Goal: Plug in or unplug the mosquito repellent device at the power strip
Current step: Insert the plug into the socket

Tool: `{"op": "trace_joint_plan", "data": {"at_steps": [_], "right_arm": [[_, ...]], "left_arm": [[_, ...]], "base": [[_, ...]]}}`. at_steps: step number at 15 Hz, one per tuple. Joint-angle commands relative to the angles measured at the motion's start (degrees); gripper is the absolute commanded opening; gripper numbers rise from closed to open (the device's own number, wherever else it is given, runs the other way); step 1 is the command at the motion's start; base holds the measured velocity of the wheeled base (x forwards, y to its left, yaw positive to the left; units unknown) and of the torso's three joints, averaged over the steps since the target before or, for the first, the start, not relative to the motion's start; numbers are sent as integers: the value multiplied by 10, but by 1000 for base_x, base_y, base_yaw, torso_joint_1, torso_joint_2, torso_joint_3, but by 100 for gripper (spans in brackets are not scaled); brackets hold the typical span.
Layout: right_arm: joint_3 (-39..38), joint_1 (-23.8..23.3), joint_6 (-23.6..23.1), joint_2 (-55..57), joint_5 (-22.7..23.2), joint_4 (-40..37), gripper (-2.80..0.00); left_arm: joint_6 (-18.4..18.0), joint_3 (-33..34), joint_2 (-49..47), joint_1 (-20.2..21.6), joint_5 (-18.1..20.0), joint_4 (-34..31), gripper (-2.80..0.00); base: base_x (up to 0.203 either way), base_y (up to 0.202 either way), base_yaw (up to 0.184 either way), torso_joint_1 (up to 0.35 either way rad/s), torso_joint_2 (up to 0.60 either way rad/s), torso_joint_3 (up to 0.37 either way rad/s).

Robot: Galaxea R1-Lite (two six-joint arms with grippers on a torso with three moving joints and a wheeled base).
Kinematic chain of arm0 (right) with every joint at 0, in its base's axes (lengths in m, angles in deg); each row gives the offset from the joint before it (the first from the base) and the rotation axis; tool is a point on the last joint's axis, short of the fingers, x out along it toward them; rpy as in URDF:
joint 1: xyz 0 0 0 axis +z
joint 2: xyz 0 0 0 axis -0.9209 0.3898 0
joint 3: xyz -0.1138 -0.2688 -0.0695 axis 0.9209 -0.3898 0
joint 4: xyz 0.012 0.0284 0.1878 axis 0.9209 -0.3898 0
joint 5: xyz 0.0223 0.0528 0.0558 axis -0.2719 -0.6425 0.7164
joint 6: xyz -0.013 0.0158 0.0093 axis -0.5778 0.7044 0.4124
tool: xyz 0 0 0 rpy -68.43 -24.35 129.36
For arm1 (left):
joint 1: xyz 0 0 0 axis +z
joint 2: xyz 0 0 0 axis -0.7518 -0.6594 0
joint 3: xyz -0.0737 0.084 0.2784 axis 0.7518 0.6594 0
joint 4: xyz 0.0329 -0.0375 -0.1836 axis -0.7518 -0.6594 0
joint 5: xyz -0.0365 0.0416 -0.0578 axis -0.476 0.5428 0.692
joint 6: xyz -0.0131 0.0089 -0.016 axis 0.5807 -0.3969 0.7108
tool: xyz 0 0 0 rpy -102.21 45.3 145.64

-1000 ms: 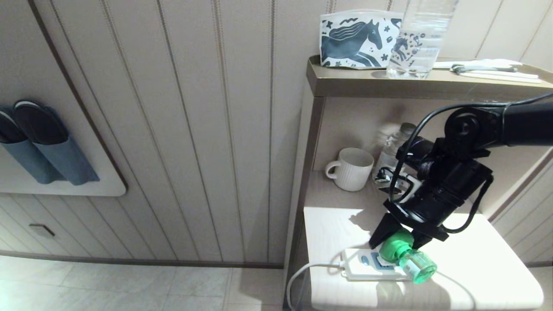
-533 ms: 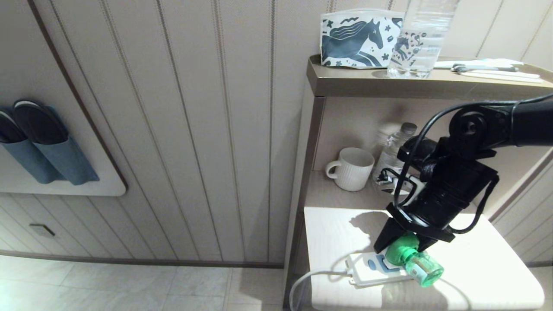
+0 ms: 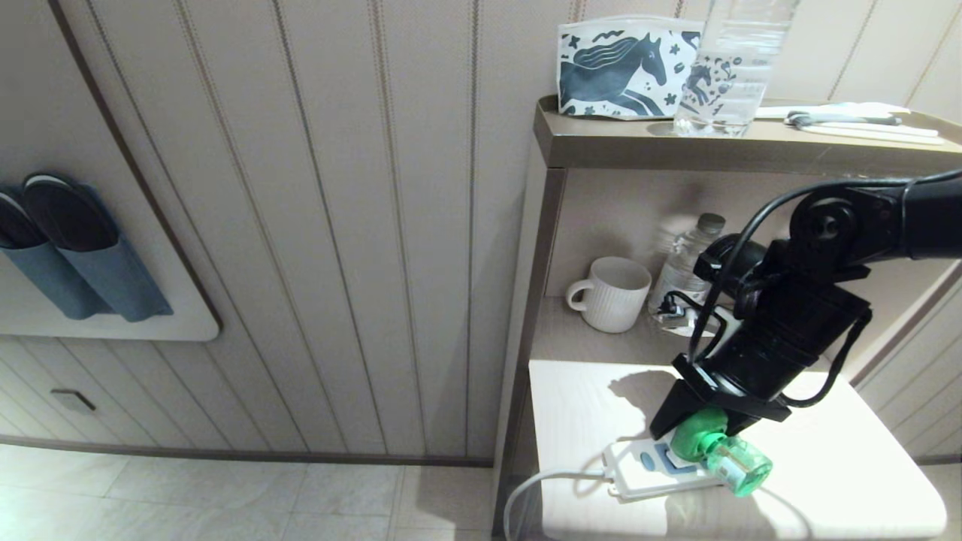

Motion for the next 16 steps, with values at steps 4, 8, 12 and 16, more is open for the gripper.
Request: {"op": "trace_joint_plan", "data": {"at_steps": [4,8,12,16], "right_arm": [[-17,-1,-1,-11,-19,14,-280],[-29,-2,0,-3,-21,38,-280],[-43,6,5,0,-26,68,-280],[-27,6,5,-4,-36,68,-280]], "left_arm": [[0,0,0,0,0,1,-280],[0,0,0,0,0,1,-280],[0,0,0,0,0,1,-280],[0,0,0,0,0,1,-280]], "base": [[0,0,0,0,0,0],[0,0,0,0,0,0],[0,0,0,0,0,0],[0,0,0,0,0,0]]}}
